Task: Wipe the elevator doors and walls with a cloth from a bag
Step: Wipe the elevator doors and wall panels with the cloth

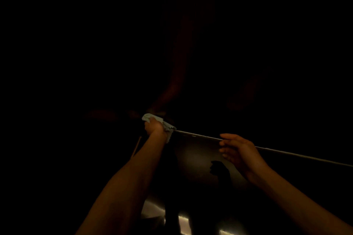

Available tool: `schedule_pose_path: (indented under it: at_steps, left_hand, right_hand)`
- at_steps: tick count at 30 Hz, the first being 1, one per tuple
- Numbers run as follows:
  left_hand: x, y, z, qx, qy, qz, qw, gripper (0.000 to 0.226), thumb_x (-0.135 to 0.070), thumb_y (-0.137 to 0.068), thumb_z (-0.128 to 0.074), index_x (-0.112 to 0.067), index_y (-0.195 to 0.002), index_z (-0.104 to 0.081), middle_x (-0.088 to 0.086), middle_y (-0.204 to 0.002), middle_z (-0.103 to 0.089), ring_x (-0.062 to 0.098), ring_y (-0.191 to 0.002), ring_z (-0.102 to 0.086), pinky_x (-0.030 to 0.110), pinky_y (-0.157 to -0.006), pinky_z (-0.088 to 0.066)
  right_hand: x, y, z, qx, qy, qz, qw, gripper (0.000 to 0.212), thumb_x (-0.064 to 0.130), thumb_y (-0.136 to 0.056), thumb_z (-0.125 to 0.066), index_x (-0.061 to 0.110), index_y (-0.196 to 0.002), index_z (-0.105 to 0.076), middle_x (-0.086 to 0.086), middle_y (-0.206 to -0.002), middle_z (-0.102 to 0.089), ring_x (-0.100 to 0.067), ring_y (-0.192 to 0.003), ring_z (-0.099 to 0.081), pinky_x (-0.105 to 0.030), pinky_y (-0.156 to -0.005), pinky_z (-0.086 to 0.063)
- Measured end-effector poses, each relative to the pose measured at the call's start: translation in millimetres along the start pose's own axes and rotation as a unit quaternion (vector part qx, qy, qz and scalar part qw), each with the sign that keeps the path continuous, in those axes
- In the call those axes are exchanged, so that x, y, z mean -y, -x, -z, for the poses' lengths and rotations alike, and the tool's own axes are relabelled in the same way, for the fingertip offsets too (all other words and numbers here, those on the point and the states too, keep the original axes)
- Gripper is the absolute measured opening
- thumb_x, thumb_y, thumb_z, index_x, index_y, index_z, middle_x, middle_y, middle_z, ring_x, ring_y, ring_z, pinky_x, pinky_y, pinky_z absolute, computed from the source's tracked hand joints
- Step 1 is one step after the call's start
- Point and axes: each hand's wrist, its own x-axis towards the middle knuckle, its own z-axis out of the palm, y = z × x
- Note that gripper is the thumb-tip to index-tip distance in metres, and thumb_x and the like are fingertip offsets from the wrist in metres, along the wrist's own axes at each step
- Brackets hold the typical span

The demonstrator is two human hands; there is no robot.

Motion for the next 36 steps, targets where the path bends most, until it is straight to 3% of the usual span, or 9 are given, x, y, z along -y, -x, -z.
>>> schedule_pose_path:
  at_steps: [4,11,16,18,20,22,25,30,36]
  left_hand:
    - [-2.2,5.3,2.5,0.019,0.058,0.01,0.998,0.042,-0.025,-0.101,-0.037,-0.009,-0.141,-0.037,0.018,-0.139,-0.043,0.041,-0.12,-0.047,0.05,-0.091,-0.047]
    - [-23.8,30.1,7.3,0.017,0.116,-0.122,0.986,0.037,-0.021,-0.099,-0.042,-0.011,-0.135,-0.048,0.013,-0.127,-0.057,0.03,-0.109,-0.057,0.038,-0.09,-0.049]
    - [-53.2,60.7,19.2,0.025,0.069,-0.225,0.972,0.036,-0.018,-0.099,-0.042,-0.012,-0.135,-0.048,0.008,-0.121,-0.057,0.024,-0.107,-0.056,0.032,-0.085,-0.046]
    - [-68.4,70.5,22.4,0.019,0.054,-0.272,0.961,0.037,-0.017,-0.098,-0.043,-0.012,-0.134,-0.049,0.011,-0.126,-0.056,0.027,-0.112,-0.056,0.034,-0.092,-0.046]
    - [-83.7,85.9,24.2,0.009,0.026,-0.33,0.943,0.038,-0.018,-0.099,-0.042,-0.012,-0.136,-0.046,0.013,-0.132,-0.051,0.028,-0.118,-0.052,0.041,-0.103,-0.042]
    - [-102.5,111.8,25.1,0.015,0.006,-0.384,0.923,0.042,-0.02,-0.1,-0.04,-0.011,-0.141,-0.039,0.012,-0.142,-0.038,0.025,-0.127,-0.042,0.028,-0.107,-0.033]
    - [-133.2,147.5,24.2,0.035,-0.003,-0.442,0.896,0.046,-0.02,-0.101,-0.038,-0.011,-0.145,-0.03,0.006,-0.15,-0.021,0.018,-0.133,-0.031,0.011,-0.096,-0.026]
    - [-161.4,166.9,32.8,0.054,0.0,-0.465,0.884,0.049,-0.02,-0.102,-0.036,-0.012,-0.148,-0.023,-0.002,-0.156,-0.013,0.015,-0.14,-0.021,0.018,-0.103,-0.024]
    - [-191.6,193.1,36.1,0.081,-0.044,-0.484,0.87,0.049,-0.02,-0.101,-0.037,-0.013,-0.148,-0.023,-0.003,-0.155,-0.01,0.014,-0.14,-0.018,0.013,-0.1,-0.021]
  right_hand:
    - [-2.2,2.3,-3.9,0.004,0.013,0.007,1.0,0.021,-0.004,-0.091,-0.044,0.008,-0.096,-0.061,-0.006,-0.077,-0.06,-0.017,-0.065,-0.055,-0.024,-0.063,-0.041]
    - [11.4,13.0,-18.9,0.047,0.035,0.062,0.996,0.024,-0.006,-0.089,-0.045,0.01,-0.086,-0.062,-0.007,-0.073,-0.06,-0.008,-0.052,-0.058,-0.015,-0.052,-0.045]
    - [36.1,26.9,-22.0,0.083,0.075,0.122,0.986,0.023,-0.003,-0.091,-0.046,0.011,-0.089,-0.064,-0.004,-0.076,-0.062,-0.008,-0.057,-0.06,-0.016,-0.054,-0.047]
    - [46.4,32.0,-23.0,0.091,0.094,0.148,0.98,0.023,-0.002,-0.091,-0.046,0.011,-0.089,-0.064,-0.005,-0.077,-0.063,-0.005,-0.056,-0.061,-0.014,-0.054,-0.048]
    - [59.2,38.0,-26.1,0.098,0.113,0.176,0.973,0.023,-0.002,-0.092,-0.046,0.012,-0.089,-0.064,-0.005,-0.079,-0.063,-0.003,-0.059,-0.062,-0.013,-0.056,-0.049]
    - [80.2,48.2,-32.9,0.108,0.119,0.202,0.966,0.022,-0.002,-0.092,-0.046,0.012,-0.089,-0.064,-0.004,-0.079,-0.063,-0.004,-0.06,-0.062,-0.013,-0.058,-0.049]
    - [115.8,63.5,-49.2,0.129,0.118,0.229,0.957,0.023,-0.005,-0.09,-0.048,0.012,-0.085,-0.063,-0.003,-0.076,-0.063,-0.003,-0.056,-0.062,-0.012,-0.054,-0.047]
    - [152.1,78.4,-70.3,0.161,0.112,0.258,0.946,0.021,-0.004,-0.089,-0.05,0.011,-0.084,-0.064,-0.003,-0.075,-0.064,-0.005,-0.056,-0.062,-0.013,-0.054,-0.046]
    - [179.7,90.3,-87.1,0.17,0.114,0.289,0.935,0.022,-0.006,-0.088,-0.05,0.011,-0.082,-0.062,-0.005,-0.074,-0.062,-0.003,-0.053,-0.06,-0.011,-0.052,-0.045]
